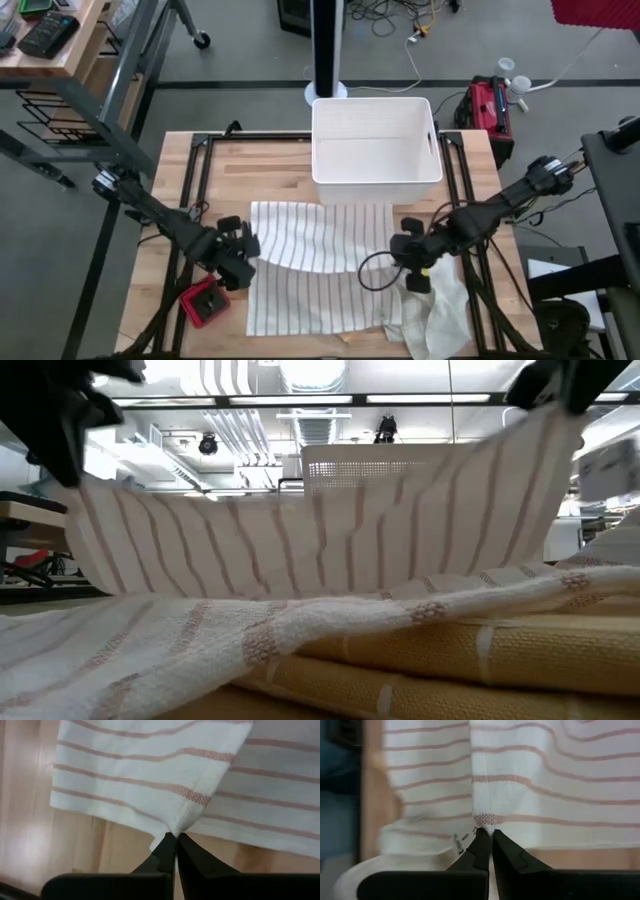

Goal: Fold towel
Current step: Fold the brown patterned towel

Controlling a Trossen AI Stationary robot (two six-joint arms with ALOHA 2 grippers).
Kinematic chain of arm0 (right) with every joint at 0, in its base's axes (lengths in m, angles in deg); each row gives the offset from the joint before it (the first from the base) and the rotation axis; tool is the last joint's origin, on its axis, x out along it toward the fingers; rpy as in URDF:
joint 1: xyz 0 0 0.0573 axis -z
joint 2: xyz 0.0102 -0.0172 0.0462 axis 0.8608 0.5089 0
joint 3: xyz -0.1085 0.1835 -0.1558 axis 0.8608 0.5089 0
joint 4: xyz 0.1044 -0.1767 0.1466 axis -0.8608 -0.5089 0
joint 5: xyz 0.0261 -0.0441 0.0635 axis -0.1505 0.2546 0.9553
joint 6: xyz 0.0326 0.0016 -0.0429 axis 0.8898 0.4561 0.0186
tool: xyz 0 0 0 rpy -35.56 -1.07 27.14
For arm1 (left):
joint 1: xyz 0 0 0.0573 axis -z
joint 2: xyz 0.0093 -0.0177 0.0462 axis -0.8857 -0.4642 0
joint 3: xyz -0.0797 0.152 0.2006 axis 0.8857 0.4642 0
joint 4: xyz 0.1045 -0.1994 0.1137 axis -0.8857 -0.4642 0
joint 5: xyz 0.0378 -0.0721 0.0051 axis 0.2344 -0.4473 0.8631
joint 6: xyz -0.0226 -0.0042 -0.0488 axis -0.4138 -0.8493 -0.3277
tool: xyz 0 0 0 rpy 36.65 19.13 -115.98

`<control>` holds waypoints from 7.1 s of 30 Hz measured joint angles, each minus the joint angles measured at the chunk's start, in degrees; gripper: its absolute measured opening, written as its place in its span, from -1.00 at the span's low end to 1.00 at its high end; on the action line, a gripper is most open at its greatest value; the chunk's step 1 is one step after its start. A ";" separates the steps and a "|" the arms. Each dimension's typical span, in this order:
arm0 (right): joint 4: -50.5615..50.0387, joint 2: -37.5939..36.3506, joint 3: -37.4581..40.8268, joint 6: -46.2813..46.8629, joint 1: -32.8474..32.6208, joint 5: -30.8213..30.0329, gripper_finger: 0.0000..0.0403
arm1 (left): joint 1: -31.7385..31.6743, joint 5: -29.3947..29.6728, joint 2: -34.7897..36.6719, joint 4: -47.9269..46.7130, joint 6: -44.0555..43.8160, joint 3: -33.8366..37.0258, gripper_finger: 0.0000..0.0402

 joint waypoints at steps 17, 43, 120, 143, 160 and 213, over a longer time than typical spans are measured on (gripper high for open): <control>7.65 8.83 -1.70 11.03 -8.45 19.64 -1.00 | 9.73 -13.60 -12.69 10.22 -10.87 -5.96 -1.00; 19.02 21.85 -1.45 13.45 -13.32 20.66 -0.60 | 14.52 -16.42 -20.99 21.03 -23.75 -6.67 -0.76; 19.90 19.09 0.27 10.08 -15.29 -15.34 -0.37 | 19.03 -18.49 -33.35 25.40 -29.07 -19.03 -0.97; 20.76 22.78 0.60 10.78 -12.33 -26.03 -0.69 | 19.08 -21.60 -31.23 27.60 -32.78 -21.96 -0.37; 19.58 30.22 0.60 17.96 -9.40 -17.00 -1.00 | 9.11 4.91 -27.98 6.78 -27.32 -11.96 -0.73; 19.17 26.28 0.97 2.09 -2.41 -40.80 -1.00 | 6.62 41.19 -14.80 39.05 4.54 8.51 -0.99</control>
